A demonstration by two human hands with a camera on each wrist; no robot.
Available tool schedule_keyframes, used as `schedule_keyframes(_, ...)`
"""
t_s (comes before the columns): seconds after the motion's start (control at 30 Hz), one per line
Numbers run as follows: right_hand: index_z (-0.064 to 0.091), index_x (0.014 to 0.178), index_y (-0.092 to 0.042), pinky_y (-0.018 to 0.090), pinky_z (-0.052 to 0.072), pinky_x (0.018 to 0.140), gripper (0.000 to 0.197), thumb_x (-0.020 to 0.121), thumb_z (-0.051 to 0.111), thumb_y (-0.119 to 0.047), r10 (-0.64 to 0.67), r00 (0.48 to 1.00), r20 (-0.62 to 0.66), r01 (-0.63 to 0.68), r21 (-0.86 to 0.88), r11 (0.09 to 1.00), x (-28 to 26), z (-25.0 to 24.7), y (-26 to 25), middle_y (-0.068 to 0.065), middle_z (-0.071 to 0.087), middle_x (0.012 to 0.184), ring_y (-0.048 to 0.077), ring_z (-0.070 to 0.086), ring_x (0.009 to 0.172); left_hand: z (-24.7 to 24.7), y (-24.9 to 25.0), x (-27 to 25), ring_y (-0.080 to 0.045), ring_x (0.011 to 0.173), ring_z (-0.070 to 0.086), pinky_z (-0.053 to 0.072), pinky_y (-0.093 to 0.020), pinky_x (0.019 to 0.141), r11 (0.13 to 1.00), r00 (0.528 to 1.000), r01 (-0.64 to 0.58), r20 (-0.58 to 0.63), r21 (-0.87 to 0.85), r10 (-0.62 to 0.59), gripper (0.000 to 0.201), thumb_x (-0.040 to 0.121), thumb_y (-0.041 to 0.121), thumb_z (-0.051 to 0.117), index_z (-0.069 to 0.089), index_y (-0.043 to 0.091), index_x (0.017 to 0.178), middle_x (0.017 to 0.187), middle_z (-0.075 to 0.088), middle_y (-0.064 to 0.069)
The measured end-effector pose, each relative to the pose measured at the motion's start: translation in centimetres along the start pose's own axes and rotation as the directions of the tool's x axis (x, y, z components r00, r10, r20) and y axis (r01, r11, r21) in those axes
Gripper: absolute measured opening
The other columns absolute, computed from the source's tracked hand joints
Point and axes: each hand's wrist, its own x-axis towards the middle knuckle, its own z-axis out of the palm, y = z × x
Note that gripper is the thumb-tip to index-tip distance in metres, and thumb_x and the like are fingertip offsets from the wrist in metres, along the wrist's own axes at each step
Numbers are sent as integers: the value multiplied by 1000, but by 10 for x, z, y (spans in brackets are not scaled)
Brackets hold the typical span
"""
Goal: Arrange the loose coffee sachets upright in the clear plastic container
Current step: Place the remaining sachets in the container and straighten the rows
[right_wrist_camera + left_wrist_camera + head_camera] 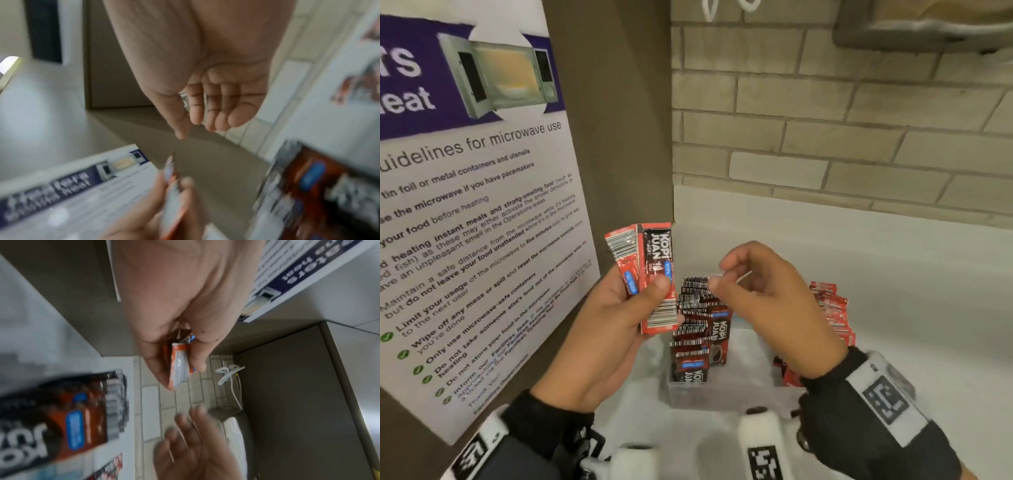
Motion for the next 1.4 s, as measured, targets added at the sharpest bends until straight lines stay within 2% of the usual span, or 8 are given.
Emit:
schedule_keyframes(0.1,57,92,-19,34,46,63,29,71,77,-18,39,990,133,-69,223,972,-13,23,-2,0,58,74,19,50,65,17,-2,1,-14,74,67,55,-24,59,998,998,31,51,-46,-29,29,77,20,57,64,19,105,86,71,-3)
schedule_keyframes(0.27,56,91,-18,24,44,57,26,78,69,1,57,998,23,-61,228,972,-12,29,3,-1,55,65,11,49,57,24,-2,0,-24,93,68,56,-31,69,987,993,94,87,-134,-82,37,82,22,52,63,19,117,106,72,-8)
schedule_keyframes(0.6,59,85,-14,21,44,54,23,79,61,9,50,995,-83,-17,363,932,-12,24,-3,1,58,72,11,51,60,27,-1,-6,-14,76,69,53,-25,55,975,986,135,118,-177,-115,31,88,26,48,64,20,114,101,73,-8)
schedule_keyframes(0.73,55,88,-23,24,45,55,25,78,63,-1,-94,980,-176,105,54,993,-14,23,-3,-1,51,64,8,48,54,26,-2,-4,-14,78,68,52,-29,65,979,991,101,103,-179,-83,32,90,24,47,62,16,117,93,73,-4)
schedule_keyframes(0.83,58,97,-25,17,45,57,26,81,62,-4,-182,982,-49,167,-218,961,-18,29,-5,0,55,74,13,54,65,31,1,-6,-17,80,67,55,-27,65,971,988,105,137,-213,-77,39,87,23,48,60,10,121,86,70,-6)
schedule_keyframes(1.03,51,97,-18,24,45,48,27,87,49,7,-7,999,47,-3,207,978,-16,24,-8,7,57,70,14,54,52,26,1,-8,-29,68,55,52,-29,51,978,985,103,155,-182,-75,34,78,3,53,63,6,111,91,59,-23)
schedule_keyframes(1.23,54,97,-20,21,38,50,19,87,58,-5,-15,990,-137,43,197,979,-4,0,-17,-1,54,67,7,46,50,21,2,-10,-13,72,68,50,-20,53,996,989,76,134,-52,-69,28,85,-2,55,65,14,106,93,74,-4)
schedule_keyframes(1.4,57,90,-13,21,44,51,20,81,65,2,-70,994,-79,82,156,984,3,-19,-26,5,58,73,10,53,59,22,6,-12,-6,76,64,48,-19,57,993,984,39,166,115,-58,30,80,11,61,66,20,109,94,73,3)
